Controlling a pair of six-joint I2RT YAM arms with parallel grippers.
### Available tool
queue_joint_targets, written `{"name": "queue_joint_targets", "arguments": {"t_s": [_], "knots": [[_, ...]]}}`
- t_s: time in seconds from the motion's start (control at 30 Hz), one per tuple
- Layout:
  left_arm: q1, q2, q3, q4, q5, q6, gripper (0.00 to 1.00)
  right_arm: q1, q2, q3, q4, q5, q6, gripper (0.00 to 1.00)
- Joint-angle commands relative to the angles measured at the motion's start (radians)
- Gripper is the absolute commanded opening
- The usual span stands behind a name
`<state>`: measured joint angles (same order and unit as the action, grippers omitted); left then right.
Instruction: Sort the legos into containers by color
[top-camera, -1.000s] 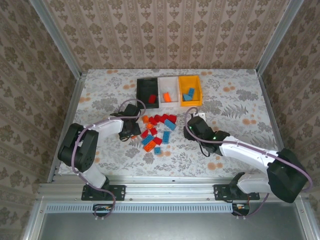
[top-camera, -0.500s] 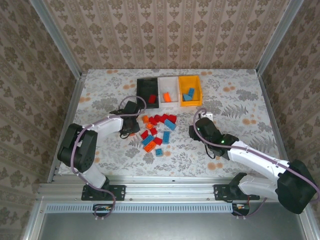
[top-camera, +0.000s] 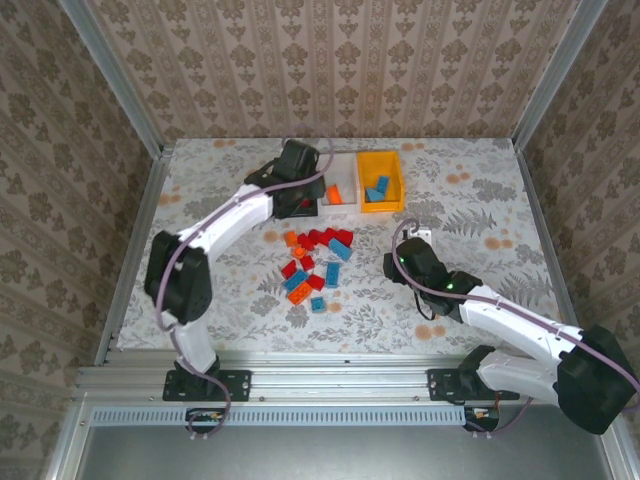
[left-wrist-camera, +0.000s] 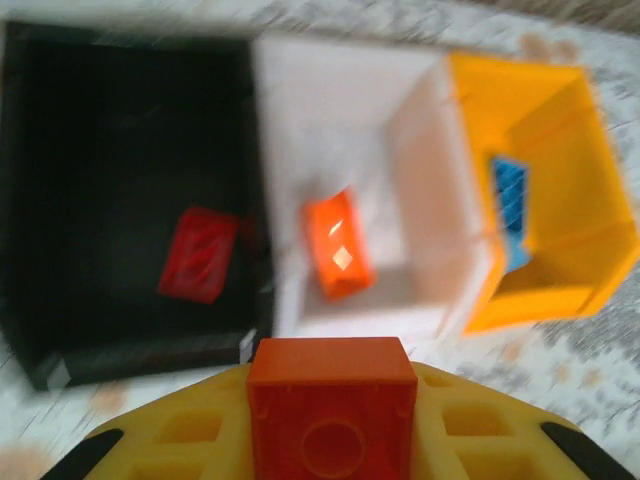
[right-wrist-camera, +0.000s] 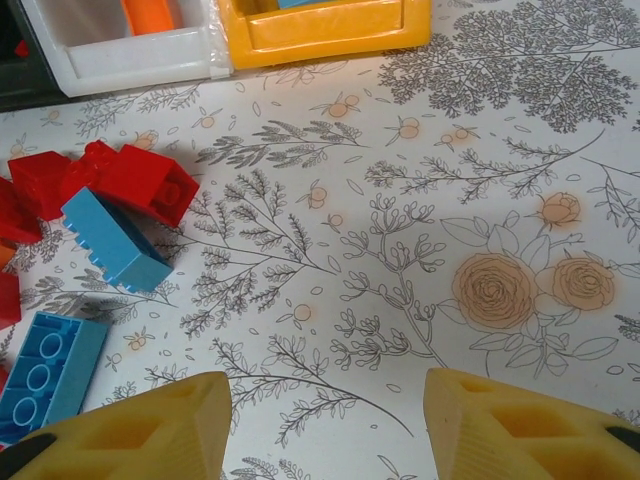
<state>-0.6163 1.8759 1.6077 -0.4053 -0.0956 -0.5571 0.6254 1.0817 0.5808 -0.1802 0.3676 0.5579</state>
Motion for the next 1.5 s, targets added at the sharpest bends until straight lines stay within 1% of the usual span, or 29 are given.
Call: {"name": "queue_joint_targets", "arguments": {"t_s": [0.0, 0.1, 0.2, 0.33, 0.43, 0.53, 0.57, 0.67, 0.73, 0.8, 0.87, 0.97, 1.03, 1.13, 1.17, 1.23, 1.27, 1.33, 1.37, 1.4, 1.43, 1.47], "knots": [[-0.008, 0.156, 0.142, -0.013, 0.071, 0.105, 0.21, -0.017, -0.057, -0.026, -0.030, 0.040, 0.005, 0.55], [-0.008, 0.268, 0.288, -0.038, 0.080, 0.147, 0.22, -0.035, -0.085, -0.031, -0.041, 0.037, 0.001, 0.55], [-0.007, 0.358, 0.400, -0.055, 0.106, 0.169, 0.26, -0.046, -0.097, -0.032, -0.051, 0.033, -0.004, 0.55], [-0.002, 0.469, 0.537, -0.108, 0.108, 0.176, 0.32, -0.052, -0.103, -0.035, -0.055, 0.034, -0.004, 0.56], [0.002, 0.539, 0.609, -0.137, 0.112, 0.167, 0.33, -0.054, -0.106, -0.036, -0.055, 0.033, -0.003, 0.56], [0.007, 0.580, 0.641, -0.139, 0.124, 0.148, 0.36, -0.056, -0.102, -0.038, -0.056, 0.034, -0.002, 0.56], [0.009, 0.587, 0.647, -0.140, 0.130, 0.141, 0.39, -0.057, -0.101, -0.036, -0.055, 0.034, -0.003, 0.56], [0.010, 0.594, 0.648, -0.136, 0.143, 0.128, 0.59, -0.058, -0.098, -0.027, -0.062, 0.033, -0.007, 0.58], [0.010, 0.590, 0.650, -0.134, 0.162, 0.126, 0.66, -0.058, -0.100, -0.022, -0.065, 0.028, -0.006, 0.58], [0.009, 0.562, 0.643, -0.132, 0.198, 0.118, 0.71, -0.058, -0.099, -0.019, -0.065, 0.017, -0.001, 0.58], [0.002, 0.505, 0.612, -0.111, 0.213, 0.116, 0.72, -0.056, -0.096, -0.020, -0.056, -0.003, 0.012, 0.58], [-0.008, 0.369, 0.518, -0.060, 0.242, 0.117, 0.76, -0.047, -0.082, -0.016, -0.042, -0.026, 0.038, 0.58], [-0.011, 0.249, 0.405, -0.011, 0.262, 0.109, 0.78, -0.031, -0.062, -0.014, -0.018, -0.035, 0.056, 0.59], [-0.014, 0.010, 0.114, 0.128, 0.266, 0.076, 0.83, 0.016, 0.008, 0.013, 0.028, -0.053, 0.079, 0.63], [-0.013, -0.081, -0.020, 0.174, 0.246, 0.060, 0.86, 0.043, 0.047, 0.034, 0.036, -0.051, 0.082, 0.63], [-0.007, -0.245, -0.263, 0.265, 0.197, 0.023, 0.97, 0.098, 0.133, 0.087, 0.034, -0.046, 0.082, 0.64], [-0.003, -0.313, -0.367, 0.299, 0.173, 0.009, 1.00, 0.119, 0.162, 0.107, 0.032, -0.045, 0.083, 0.64], [0.019, -0.452, -0.590, 0.328, 0.139, -0.035, 1.00, 0.170, 0.242, 0.158, 0.027, -0.042, 0.085, 0.64], [0.029, -0.493, -0.656, 0.314, 0.139, -0.051, 1.00, 0.188, 0.272, 0.177, 0.029, -0.042, 0.085, 0.63], [0.041, -0.529, -0.715, 0.279, 0.136, -0.067, 0.99, 0.206, 0.302, 0.201, 0.031, -0.042, 0.088, 0.60], [0.049, -0.557, -0.767, 0.247, 0.133, -0.078, 0.97, 0.221, 0.348, 0.223, 0.033, -0.046, 0.089, 0.51], [0.057, -0.584, -0.819, 0.219, 0.131, -0.087, 0.95, 0.236, 0.387, 0.254, 0.030, -0.053, 0.087, 0.45]]}}
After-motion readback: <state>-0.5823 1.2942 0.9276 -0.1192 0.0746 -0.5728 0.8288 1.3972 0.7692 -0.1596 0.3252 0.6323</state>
